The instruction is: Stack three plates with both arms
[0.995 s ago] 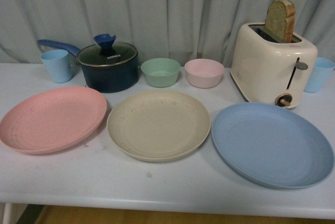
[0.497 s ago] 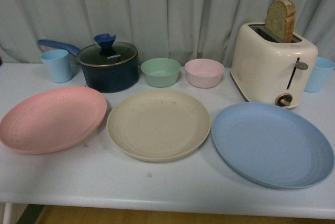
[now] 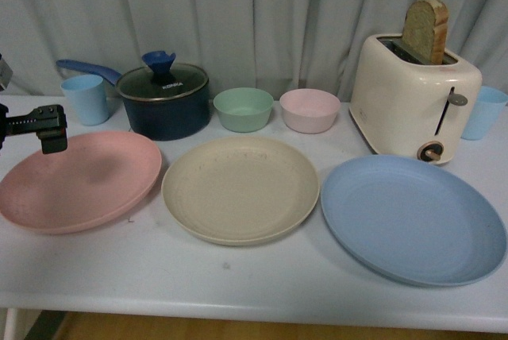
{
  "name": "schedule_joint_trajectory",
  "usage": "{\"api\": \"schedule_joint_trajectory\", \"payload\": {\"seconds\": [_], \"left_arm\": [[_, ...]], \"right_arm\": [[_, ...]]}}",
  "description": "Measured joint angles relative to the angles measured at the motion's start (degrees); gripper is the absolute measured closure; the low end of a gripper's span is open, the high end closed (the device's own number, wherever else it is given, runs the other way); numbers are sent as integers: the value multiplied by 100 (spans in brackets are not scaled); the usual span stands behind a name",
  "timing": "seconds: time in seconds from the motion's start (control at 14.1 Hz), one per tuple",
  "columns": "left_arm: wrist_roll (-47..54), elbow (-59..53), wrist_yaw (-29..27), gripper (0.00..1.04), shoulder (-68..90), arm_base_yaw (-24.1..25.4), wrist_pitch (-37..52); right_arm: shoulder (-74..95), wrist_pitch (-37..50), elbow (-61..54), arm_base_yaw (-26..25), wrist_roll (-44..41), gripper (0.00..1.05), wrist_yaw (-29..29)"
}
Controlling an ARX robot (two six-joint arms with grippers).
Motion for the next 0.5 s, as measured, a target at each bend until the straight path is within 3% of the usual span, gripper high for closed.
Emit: {"api": "schedule_joint_trajectory", "payload": {"seconds": [0.5], "left_arm": [[52,299,170,7,693,503,-146]], "right_arm": [[0,0,0,0,0,6,0]]}}
